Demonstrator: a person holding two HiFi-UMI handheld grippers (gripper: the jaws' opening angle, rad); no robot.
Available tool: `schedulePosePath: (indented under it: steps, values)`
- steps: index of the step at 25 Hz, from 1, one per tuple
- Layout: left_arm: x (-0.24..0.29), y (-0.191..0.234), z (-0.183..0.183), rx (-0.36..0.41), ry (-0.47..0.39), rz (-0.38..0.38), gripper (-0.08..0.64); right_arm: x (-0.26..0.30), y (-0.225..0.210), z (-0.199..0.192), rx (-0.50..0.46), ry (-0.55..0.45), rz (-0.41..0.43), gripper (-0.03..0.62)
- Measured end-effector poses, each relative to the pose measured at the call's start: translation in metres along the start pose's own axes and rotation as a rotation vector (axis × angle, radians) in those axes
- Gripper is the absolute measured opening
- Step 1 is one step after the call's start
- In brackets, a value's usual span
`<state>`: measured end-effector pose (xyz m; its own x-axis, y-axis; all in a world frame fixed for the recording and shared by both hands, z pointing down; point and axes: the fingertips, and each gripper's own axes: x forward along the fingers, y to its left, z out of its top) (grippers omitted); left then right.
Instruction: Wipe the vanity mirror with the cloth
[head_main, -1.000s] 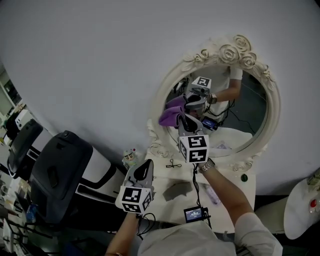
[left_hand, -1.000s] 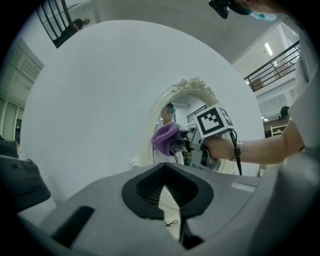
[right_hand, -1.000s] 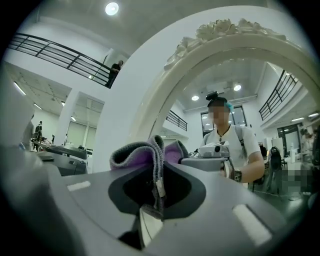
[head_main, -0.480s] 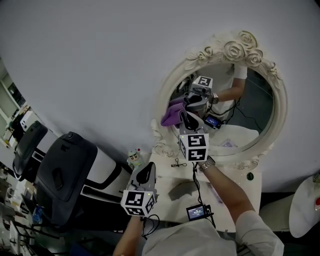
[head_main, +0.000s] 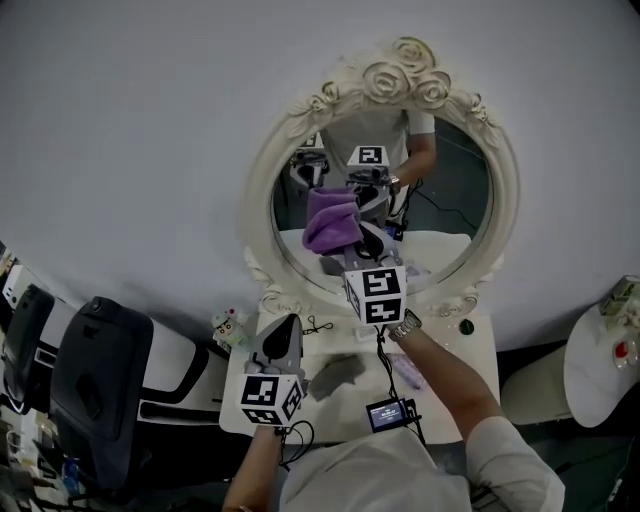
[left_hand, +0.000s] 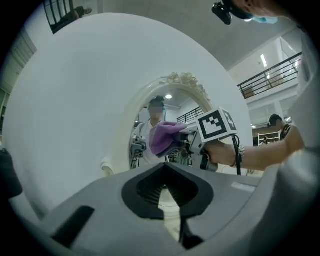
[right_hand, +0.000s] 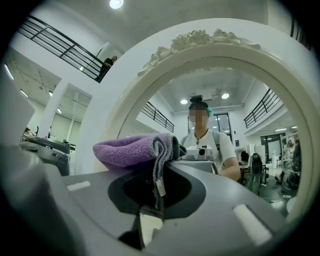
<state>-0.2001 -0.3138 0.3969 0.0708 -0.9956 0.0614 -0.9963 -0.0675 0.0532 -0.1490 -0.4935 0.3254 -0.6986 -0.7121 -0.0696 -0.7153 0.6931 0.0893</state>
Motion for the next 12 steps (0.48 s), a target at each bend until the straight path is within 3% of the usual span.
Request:
schedulePosePath:
  steps: [12]
  values:
    - [0.052, -0.066, -0.005, -0.003, 0.002, -0.180, 0.005, -0.058, -0.103, -0.017, -0.019, 0.021, -0.186, 0.054]
